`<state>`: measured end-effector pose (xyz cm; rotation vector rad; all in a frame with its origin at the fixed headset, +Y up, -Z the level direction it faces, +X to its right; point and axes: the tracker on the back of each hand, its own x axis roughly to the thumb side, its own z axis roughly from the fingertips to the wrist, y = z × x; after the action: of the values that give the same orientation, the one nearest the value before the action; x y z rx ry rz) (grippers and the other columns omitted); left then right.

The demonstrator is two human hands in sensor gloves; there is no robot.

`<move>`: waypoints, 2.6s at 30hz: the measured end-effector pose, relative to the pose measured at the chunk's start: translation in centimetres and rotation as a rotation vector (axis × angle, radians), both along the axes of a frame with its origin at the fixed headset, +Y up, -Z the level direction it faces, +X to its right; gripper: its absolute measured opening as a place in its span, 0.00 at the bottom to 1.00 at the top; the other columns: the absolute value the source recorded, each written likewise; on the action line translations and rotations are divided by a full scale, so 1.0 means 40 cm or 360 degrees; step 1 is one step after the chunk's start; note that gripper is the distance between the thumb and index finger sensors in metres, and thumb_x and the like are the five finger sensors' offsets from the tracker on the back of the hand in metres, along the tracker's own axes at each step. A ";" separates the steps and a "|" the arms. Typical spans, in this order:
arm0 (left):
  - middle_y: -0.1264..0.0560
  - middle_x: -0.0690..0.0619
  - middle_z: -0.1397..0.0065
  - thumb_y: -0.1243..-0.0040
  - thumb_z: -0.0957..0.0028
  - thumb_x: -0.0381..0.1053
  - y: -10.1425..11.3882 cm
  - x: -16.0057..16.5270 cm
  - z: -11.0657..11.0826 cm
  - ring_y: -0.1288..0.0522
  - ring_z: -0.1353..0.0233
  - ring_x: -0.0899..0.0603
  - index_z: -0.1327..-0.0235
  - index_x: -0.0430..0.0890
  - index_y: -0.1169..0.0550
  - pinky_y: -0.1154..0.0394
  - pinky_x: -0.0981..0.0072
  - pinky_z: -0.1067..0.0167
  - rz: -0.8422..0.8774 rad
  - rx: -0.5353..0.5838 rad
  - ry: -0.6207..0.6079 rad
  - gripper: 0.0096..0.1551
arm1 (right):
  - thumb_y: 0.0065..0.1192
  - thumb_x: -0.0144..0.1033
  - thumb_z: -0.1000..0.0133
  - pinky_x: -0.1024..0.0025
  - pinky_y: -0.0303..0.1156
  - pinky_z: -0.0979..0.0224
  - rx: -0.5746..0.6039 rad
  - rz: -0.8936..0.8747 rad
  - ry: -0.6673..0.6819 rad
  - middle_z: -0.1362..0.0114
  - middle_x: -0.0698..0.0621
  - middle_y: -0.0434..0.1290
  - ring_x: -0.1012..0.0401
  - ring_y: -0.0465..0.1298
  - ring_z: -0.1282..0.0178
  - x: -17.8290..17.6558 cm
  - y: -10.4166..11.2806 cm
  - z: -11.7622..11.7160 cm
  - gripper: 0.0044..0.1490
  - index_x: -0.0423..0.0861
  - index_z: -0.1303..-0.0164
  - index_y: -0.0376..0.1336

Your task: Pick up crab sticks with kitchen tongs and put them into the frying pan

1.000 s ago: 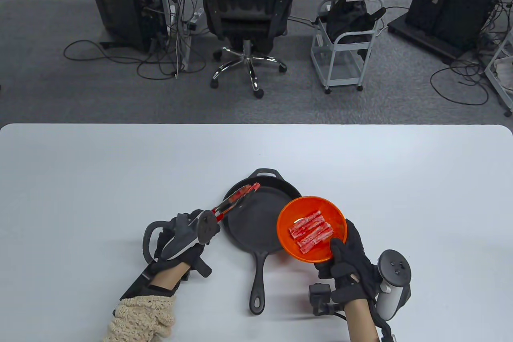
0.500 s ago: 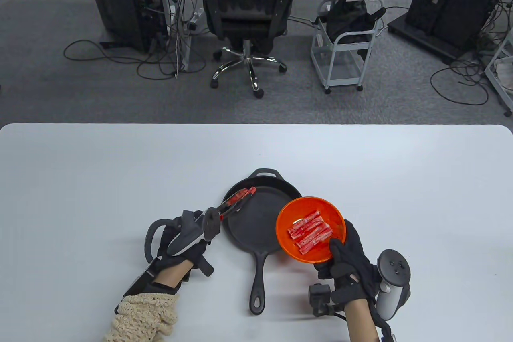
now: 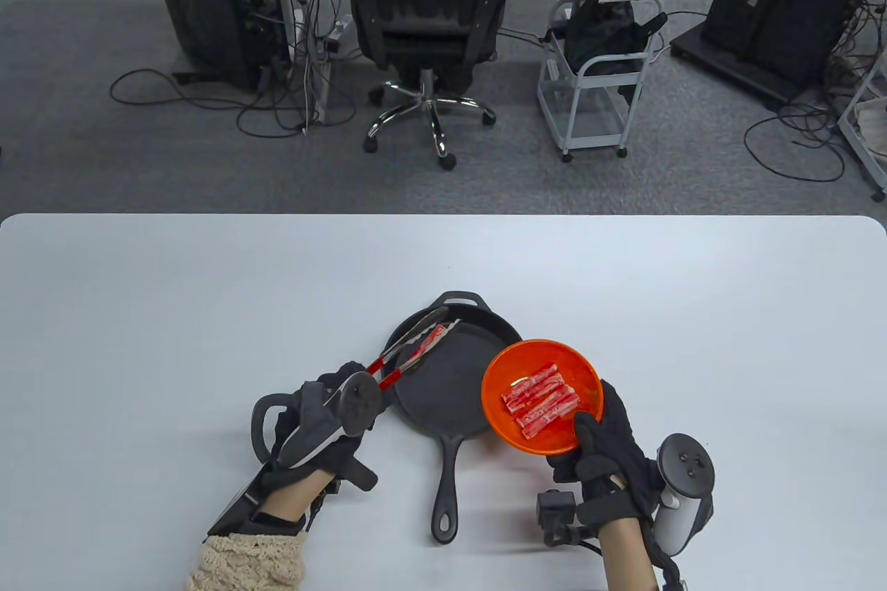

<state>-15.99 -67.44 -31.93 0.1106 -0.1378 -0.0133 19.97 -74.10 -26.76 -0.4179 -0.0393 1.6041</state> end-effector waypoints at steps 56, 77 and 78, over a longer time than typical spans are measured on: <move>0.12 0.57 0.60 0.39 0.44 0.75 0.062 0.041 0.038 0.12 0.68 0.50 0.39 0.39 0.17 0.15 0.57 0.65 0.0175 0.0045 -0.0180 0.43 | 0.55 0.33 0.41 0.77 0.85 0.73 -0.0017 0.0113 0.0002 0.26 0.28 0.66 0.51 0.84 0.70 0.001 -0.007 -0.002 0.41 0.44 0.15 0.48; 0.12 0.57 0.60 0.39 0.45 0.75 -0.114 0.025 -0.054 0.13 0.69 0.50 0.39 0.39 0.17 0.15 0.58 0.67 -0.0191 -0.0153 0.0116 0.43 | 0.55 0.32 0.41 0.77 0.85 0.73 -0.0017 0.0094 -0.0014 0.26 0.28 0.66 0.51 0.84 0.70 0.013 -0.002 0.003 0.41 0.44 0.16 0.48; 0.12 0.57 0.60 0.39 0.45 0.75 -0.116 0.026 -0.054 0.13 0.70 0.50 0.39 0.39 0.17 0.15 0.58 0.67 -0.0205 -0.0150 0.0116 0.43 | 0.55 0.32 0.41 0.77 0.85 0.73 -0.0016 0.0092 -0.0015 0.26 0.28 0.66 0.51 0.84 0.71 0.013 -0.002 0.003 0.41 0.44 0.15 0.48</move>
<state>-14.93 -72.08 -34.07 0.0072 -0.0721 -0.1392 20.50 -74.18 -26.64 -0.4353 -0.0508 1.6601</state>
